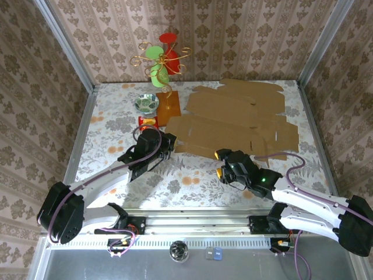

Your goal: Fold the paper box

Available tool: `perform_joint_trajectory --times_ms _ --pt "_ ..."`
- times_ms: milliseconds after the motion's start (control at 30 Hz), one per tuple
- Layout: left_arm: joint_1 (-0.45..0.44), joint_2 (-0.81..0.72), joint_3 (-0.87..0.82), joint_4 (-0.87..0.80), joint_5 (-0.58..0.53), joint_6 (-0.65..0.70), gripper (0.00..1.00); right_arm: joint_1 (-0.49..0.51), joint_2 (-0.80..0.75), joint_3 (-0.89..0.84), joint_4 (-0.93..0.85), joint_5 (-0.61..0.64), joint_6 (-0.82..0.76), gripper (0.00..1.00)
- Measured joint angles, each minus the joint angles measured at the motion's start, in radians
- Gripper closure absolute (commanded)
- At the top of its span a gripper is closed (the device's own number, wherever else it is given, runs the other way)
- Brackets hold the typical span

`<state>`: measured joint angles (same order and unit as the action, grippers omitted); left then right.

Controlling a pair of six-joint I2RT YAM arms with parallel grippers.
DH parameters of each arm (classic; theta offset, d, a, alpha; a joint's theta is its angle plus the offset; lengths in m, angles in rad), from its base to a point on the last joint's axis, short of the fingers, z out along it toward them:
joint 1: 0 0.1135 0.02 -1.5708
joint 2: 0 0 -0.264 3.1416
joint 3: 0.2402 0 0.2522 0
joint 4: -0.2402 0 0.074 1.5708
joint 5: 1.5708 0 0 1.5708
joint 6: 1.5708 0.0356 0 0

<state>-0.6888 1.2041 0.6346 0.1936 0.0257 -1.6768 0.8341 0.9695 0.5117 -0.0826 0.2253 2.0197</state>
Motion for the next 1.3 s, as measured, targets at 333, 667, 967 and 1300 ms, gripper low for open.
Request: perform_joint_trajectory --times_ms 333,667,967,1300 --pt "0.0 0.0 0.008 -0.025 0.023 -0.011 1.0 -0.024 0.008 -0.014 0.086 0.079 -0.011 0.61" --pt "-0.015 0.0 0.013 -0.03 0.031 -0.014 1.0 -0.1 0.002 -0.014 0.102 0.083 -0.075 0.76" --pt "-0.019 -0.001 0.013 -0.031 0.031 -0.014 1.0 -0.129 0.002 -0.014 0.103 0.08 -0.087 0.82" --pt "-0.019 -0.001 0.014 -0.037 0.031 -0.014 1.0 -0.177 0.042 0.028 0.113 0.064 -0.106 0.82"
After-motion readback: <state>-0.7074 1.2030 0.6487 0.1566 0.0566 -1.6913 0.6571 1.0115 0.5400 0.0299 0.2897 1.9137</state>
